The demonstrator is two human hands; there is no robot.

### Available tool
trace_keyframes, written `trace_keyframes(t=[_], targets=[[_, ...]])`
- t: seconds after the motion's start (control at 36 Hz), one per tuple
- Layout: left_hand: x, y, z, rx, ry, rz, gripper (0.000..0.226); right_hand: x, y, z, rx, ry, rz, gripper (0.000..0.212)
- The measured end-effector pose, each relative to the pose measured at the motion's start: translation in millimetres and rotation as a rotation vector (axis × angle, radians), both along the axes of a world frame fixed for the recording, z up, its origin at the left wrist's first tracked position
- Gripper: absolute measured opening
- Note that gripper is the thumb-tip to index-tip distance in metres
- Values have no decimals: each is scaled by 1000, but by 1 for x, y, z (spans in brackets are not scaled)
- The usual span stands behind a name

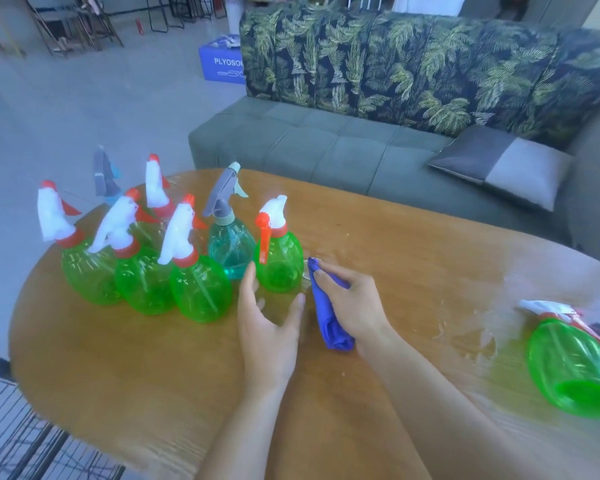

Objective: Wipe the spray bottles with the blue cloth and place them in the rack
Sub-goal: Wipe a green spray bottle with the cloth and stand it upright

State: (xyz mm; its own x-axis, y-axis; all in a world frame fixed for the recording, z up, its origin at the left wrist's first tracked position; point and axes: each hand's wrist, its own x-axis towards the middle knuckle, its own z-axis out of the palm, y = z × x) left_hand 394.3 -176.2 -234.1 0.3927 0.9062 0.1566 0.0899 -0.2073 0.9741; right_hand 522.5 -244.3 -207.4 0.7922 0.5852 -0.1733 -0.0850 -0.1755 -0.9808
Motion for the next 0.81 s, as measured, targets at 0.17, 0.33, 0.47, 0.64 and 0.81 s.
trace_keyframes(t=[0.17,0.33,0.47,0.64,0.81], targets=[[-5,-30,10,-52,-35,-13,79,0,-46,27,-6,-26,-12,18],[-6,-71,21,-73,-36,-96,70,-20,-118,39,-27,-65,-10,19],[3,-117,29,-61,-17,-209,70,-28,-185,42,-20,-80,-110,17],[25,-185,39,-57,-16,-363,73,-26,-262,45,4,-42,-246,18],[55,-243,39,-12,27,-513,75,-21,-333,48,-4,-6,-359,19]])
